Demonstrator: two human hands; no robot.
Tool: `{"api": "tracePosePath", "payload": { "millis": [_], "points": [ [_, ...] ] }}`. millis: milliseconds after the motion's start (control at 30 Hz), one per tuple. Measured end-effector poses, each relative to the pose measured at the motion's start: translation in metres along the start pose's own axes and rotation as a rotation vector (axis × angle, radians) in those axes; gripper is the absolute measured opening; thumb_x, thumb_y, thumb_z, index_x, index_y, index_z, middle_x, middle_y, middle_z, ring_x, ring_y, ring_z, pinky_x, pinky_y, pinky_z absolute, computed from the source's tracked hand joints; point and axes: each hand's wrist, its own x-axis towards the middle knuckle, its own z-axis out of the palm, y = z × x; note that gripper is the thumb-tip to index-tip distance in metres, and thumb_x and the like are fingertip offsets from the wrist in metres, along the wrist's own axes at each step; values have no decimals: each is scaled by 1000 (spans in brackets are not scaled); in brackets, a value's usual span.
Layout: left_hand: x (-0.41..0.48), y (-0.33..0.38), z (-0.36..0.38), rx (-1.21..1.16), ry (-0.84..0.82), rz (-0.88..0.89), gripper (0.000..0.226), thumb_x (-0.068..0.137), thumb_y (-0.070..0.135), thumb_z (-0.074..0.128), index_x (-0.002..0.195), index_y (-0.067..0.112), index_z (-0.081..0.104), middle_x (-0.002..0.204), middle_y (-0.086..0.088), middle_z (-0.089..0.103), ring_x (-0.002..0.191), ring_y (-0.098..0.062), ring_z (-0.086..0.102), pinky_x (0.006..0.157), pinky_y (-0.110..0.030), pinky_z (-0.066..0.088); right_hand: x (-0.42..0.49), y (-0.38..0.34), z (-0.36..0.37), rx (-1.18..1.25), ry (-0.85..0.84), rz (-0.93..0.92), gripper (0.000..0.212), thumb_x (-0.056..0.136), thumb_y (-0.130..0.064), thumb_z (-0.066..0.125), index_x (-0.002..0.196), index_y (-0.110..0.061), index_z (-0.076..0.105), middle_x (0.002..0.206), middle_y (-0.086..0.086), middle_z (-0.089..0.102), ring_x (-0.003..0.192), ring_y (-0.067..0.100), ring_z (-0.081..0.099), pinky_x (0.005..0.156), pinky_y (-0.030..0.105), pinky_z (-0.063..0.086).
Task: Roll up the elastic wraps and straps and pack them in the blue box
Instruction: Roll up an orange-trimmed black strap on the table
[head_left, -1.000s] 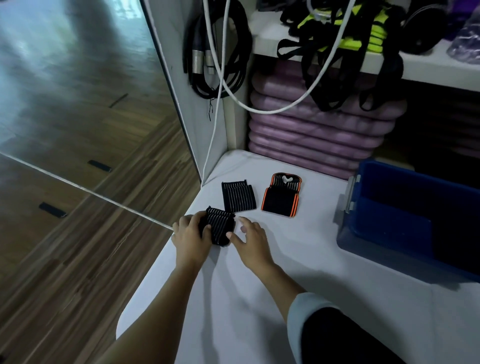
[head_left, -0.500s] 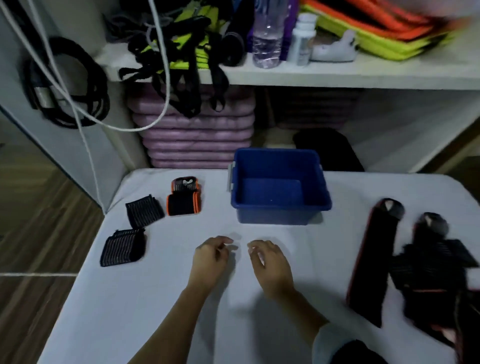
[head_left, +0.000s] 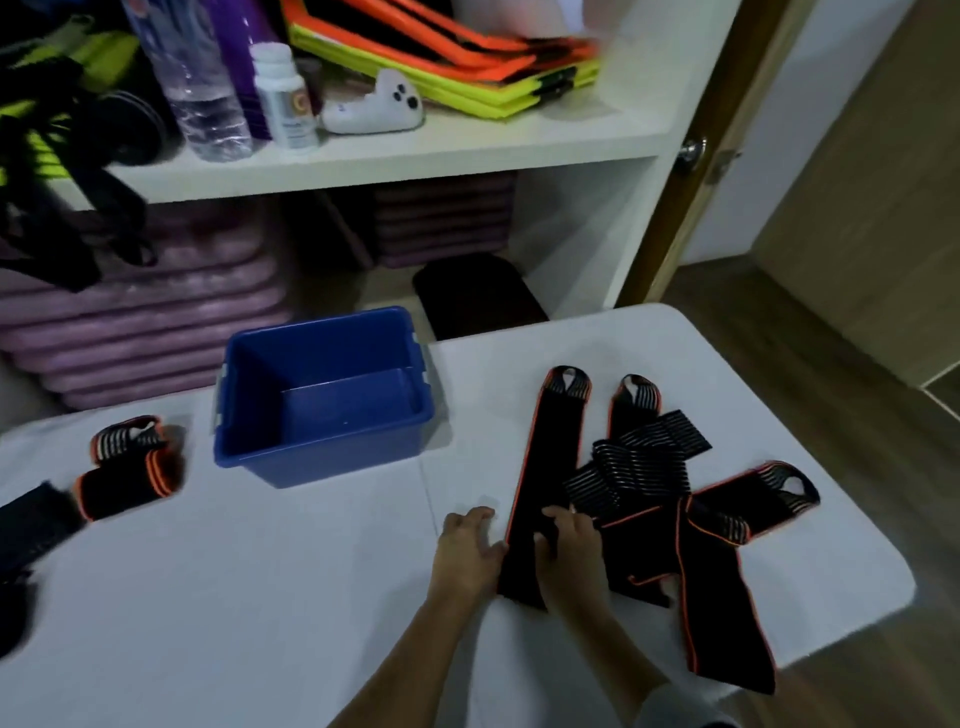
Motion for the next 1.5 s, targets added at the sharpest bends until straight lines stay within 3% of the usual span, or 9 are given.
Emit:
{"api": "tracePosePath", "payload": {
  "millis": [100,367,567,733,833,967,1100,1267,1500],
  "points": [
    [4,14,19,137,-21,-21,52,84,26,61,132,23,44,124,-11,42,112,-27,49,95,-31,43,5,17,-3,4,-94,37,39,92,-17,49,131,-13,44,129,11,42,121,27,41,102,31,33],
    [5,26,41,22,42,-80,42,77,17,68,118,16,56,112,-5,34,97,-22,51,85,-19,46,14,22,1,119,-165,51,43,92,-14,48,135,-13,41,137,10,35,126,26,36,105,29,29],
    [7,21,20,-102,53,-222,39,71,-2,61,100,21,68,97,-3,66,81,-11,57,70,-13,41,19,24,4,272,-146,68,46,87,-11,57,132,-18,47,135,9,41,126,24,42,107,33,35],
    [1,-1,-7,-224,-27,-339,43,72,-8,57,98,25,69,103,-2,66,94,-16,61,81,-21,50,25,14,18,467,-92,162,43,82,-9,64,123,-15,56,122,14,58,117,27,54,98,31,44],
    [-10,-17,-22,-202,-67,-296,50,72,-11,54,107,23,66,105,-2,64,95,-16,60,78,-19,49,25,4,28,396,-68,146,53,81,-12,67,131,-17,51,125,16,48,117,29,49,103,32,38],
    [-31,-46,-44,-125,-160,-225,58,70,-11,52,115,25,59,106,-1,63,97,-15,58,78,-19,48,21,-8,45,46,-97,27,69,81,-31,68,142,-23,37,142,12,38,131,30,33,111,38,25],
    [-53,-79,-64,18,-232,-140,59,72,-6,58,123,24,53,107,6,59,98,-9,55,79,-9,40,0,-24,66,-160,-118,-36,76,78,-43,68,143,-27,33,150,3,29,128,30,30,105,36,31],
    [-74,-118,-79,190,-243,-40,66,74,7,64,133,29,45,109,-3,55,93,-8,52,69,6,30,-30,-46,90,-224,-145,-108,74,81,-44,64,145,-27,30,153,-1,23,129,29,29,105,37,30],
    [-90,-135,-93,302,-261,31,66,76,14,66,134,30,40,119,-6,46,105,-19,55,81,-15,43,-57,-58,103,-220,-125,-113,70,82,-43,63,143,-29,33,152,-3,26,129,28,30,104,37,31]
  ]
}}
